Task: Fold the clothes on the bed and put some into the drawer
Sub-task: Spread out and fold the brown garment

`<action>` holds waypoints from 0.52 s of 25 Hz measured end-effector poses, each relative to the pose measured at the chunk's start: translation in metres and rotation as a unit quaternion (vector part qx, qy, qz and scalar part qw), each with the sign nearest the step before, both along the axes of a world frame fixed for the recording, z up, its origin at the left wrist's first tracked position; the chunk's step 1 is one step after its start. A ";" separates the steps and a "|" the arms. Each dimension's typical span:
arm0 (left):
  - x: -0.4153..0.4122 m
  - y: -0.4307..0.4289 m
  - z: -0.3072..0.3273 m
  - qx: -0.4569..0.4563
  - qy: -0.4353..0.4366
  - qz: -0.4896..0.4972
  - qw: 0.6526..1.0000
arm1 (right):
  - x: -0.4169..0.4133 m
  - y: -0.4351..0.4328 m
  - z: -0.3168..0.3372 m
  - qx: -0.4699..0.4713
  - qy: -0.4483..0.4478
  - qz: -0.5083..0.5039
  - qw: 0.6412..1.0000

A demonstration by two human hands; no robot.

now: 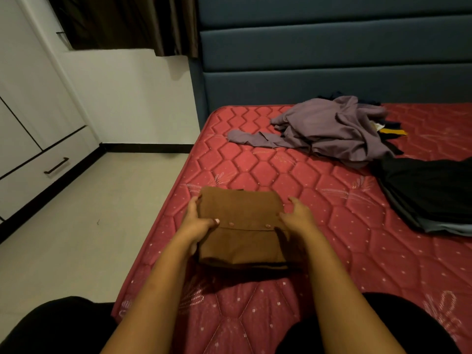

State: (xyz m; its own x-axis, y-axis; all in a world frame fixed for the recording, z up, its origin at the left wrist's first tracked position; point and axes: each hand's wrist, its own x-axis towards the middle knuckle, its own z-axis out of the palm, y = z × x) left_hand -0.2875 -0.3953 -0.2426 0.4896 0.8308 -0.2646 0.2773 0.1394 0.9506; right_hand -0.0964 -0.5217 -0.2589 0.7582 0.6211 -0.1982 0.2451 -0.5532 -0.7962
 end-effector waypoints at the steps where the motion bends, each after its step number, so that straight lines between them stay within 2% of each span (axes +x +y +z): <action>1: 0.009 -0.007 0.015 0.013 -0.032 -0.007 0.999 | 0.000 -0.006 0.023 0.067 0.083 0.009 0.994; 2: 0.020 -0.017 0.033 0.022 -0.062 -0.020 0.998 | -0.002 -0.016 0.047 0.121 0.168 0.027 0.978; 4: 0.056 -0.046 0.068 0.021 -0.129 -0.095 0.987 | 0.002 -0.037 0.085 0.168 0.238 0.071 0.954; 6: 0.100 -0.090 0.092 -0.040 -0.171 -0.225 0.958 | 0.021 -0.063 0.099 0.228 0.234 0.074 0.942; 8: 0.142 -0.131 0.086 -0.070 -0.156 -0.332 0.928 | 0.058 -0.097 0.091 0.241 0.158 -0.024 0.957; 9: 0.159 -0.142 0.068 -0.051 -0.126 -0.340 0.930 | 0.080 -0.117 0.078 0.194 0.092 -0.100 0.972; 11: 0.183 -0.148 0.017 0.006 -0.042 -0.265 0.963 | 0.123 -0.156 0.043 0.003 -0.051 -0.241 0.969; 13: 0.180 -0.136 -0.031 0.073 0.068 -0.160 0.982 | 0.140 -0.164 0.009 -0.154 -0.069 -0.251 0.953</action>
